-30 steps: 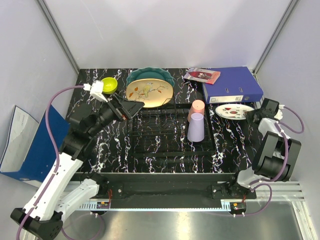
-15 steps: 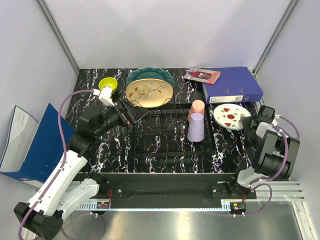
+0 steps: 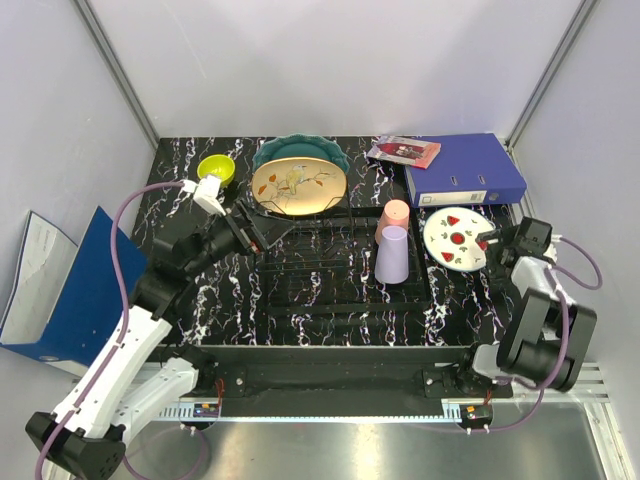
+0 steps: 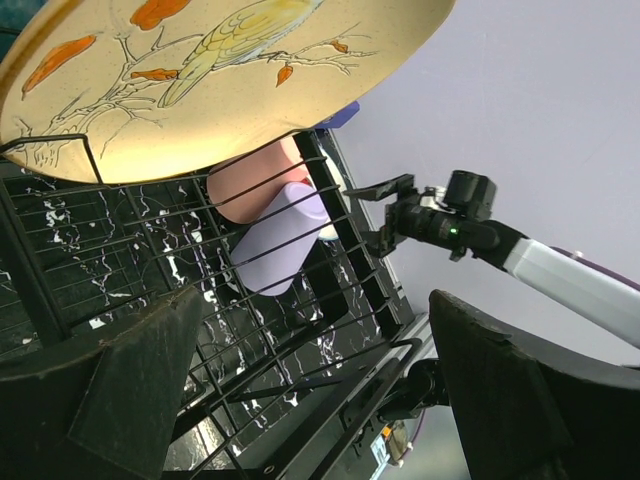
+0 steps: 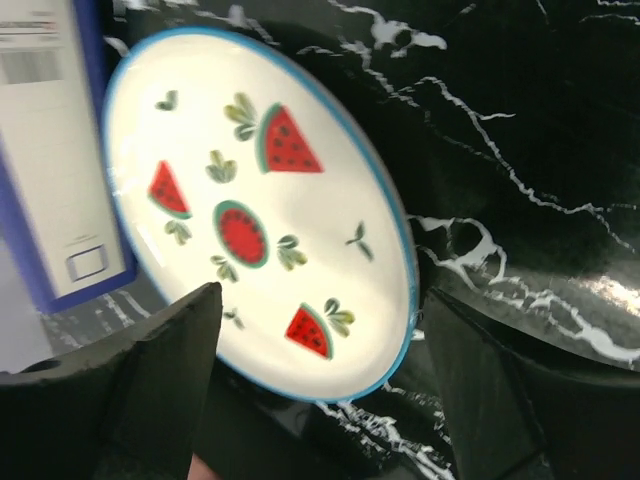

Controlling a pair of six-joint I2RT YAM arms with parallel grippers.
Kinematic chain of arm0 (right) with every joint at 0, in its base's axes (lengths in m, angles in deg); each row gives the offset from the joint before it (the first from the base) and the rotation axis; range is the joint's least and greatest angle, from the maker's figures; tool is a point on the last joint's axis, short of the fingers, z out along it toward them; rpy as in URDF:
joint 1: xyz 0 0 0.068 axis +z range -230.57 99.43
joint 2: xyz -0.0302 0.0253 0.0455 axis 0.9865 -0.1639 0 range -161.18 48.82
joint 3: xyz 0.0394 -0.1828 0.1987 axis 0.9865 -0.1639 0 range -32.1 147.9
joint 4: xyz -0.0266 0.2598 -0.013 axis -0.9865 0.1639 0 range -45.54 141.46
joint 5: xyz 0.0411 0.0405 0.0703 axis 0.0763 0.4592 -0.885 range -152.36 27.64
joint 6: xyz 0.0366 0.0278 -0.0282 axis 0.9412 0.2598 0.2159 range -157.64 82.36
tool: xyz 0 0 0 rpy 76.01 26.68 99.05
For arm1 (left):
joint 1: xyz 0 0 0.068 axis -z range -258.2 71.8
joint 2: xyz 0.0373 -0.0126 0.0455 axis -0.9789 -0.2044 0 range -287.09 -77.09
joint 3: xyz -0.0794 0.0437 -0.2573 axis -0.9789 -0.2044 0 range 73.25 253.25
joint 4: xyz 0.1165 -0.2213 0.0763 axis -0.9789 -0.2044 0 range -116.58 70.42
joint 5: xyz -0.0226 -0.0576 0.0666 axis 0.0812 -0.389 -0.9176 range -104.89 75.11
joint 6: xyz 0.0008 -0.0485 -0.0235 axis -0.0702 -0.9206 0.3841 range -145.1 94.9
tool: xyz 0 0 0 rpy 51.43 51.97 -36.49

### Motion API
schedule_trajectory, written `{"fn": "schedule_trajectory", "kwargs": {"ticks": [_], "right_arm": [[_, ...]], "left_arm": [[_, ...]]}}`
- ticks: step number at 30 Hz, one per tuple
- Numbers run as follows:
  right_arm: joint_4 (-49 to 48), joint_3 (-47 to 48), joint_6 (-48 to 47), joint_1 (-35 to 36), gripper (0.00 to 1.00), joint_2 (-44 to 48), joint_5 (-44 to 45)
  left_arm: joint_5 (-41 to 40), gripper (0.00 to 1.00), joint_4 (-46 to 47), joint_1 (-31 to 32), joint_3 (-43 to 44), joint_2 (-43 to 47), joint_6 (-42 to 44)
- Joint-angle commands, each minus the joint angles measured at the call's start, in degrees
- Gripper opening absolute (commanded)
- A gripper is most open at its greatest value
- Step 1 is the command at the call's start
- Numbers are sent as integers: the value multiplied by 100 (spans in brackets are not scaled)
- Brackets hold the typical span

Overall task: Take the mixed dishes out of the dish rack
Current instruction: Place the plate at the center of the board.

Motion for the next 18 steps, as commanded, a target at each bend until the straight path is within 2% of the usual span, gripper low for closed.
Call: {"fn": "schedule_trajectory", "kwargs": {"ticks": [1,6,10,13,14,18], "right_arm": [[440,133,-52,10,90,909,145],[1082,360,106,45,91,2420,216],[1488,985,10,747,91,3254,645],[1374,1441,-121,1029,93,3477,533],[1357,1608,-235,1187,97,3477,376],[1461,2862,-1051,1846,100,3284,225]], "left_arm": [[-30,99,22,25,334,46,258],[-214,99,-250,25,702,-59,539],[-443,99,-637,25,1238,-217,960],[-575,99,-883,25,1669,-349,1127],[-593,99,-892,25,1774,-376,1154],[-742,99,-1006,25,2021,-437,1330]]}}
